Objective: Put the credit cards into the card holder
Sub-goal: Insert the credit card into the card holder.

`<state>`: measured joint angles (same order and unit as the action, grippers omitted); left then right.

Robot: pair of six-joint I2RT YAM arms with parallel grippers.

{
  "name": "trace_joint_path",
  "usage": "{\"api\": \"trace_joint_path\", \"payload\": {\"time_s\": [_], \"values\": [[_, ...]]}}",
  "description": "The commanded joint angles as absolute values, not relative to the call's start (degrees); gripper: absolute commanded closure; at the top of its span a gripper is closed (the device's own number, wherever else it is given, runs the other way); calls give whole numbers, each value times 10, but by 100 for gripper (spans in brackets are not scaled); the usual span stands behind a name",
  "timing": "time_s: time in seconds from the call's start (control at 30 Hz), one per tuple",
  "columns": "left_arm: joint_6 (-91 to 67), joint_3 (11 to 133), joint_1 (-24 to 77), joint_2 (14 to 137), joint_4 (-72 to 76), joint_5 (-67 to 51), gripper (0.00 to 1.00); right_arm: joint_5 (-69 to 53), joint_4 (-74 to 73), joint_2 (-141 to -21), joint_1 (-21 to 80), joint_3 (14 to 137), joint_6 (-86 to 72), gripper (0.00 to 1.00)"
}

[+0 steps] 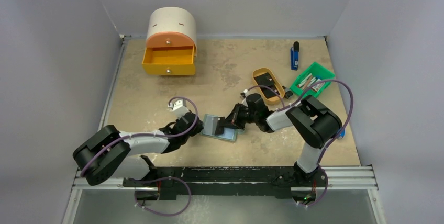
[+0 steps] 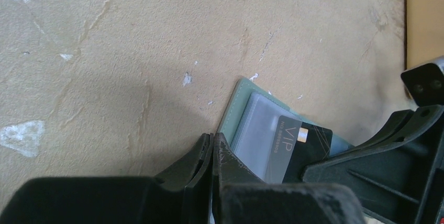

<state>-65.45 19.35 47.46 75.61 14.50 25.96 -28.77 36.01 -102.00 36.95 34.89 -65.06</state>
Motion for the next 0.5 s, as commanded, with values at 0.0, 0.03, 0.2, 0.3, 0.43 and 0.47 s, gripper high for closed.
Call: {"api": "trace_joint_path", "payload": {"time_s": [0.0, 0.03, 0.2, 0.3, 0.43, 0.47], "values": [[-678, 170, 474, 754, 134, 239, 100, -225, 422, -1010, 375, 312, -711, 100], [-680, 168, 474, 754, 136, 238, 100, -221, 431, -1010, 376, 308, -719, 100], [-685, 164, 475, 755, 144, 234, 100, -203, 456, -1009, 381, 300, -743, 100], [-686, 163, 475, 756, 147, 232, 100, -209, 455, -1016, 386, 310, -741, 100], [-686, 163, 475, 758, 150, 231, 100, -219, 453, -1030, 398, 328, -738, 100], [-686, 163, 475, 758, 151, 232, 100, -221, 452, -1032, 401, 334, -735, 100]]}}
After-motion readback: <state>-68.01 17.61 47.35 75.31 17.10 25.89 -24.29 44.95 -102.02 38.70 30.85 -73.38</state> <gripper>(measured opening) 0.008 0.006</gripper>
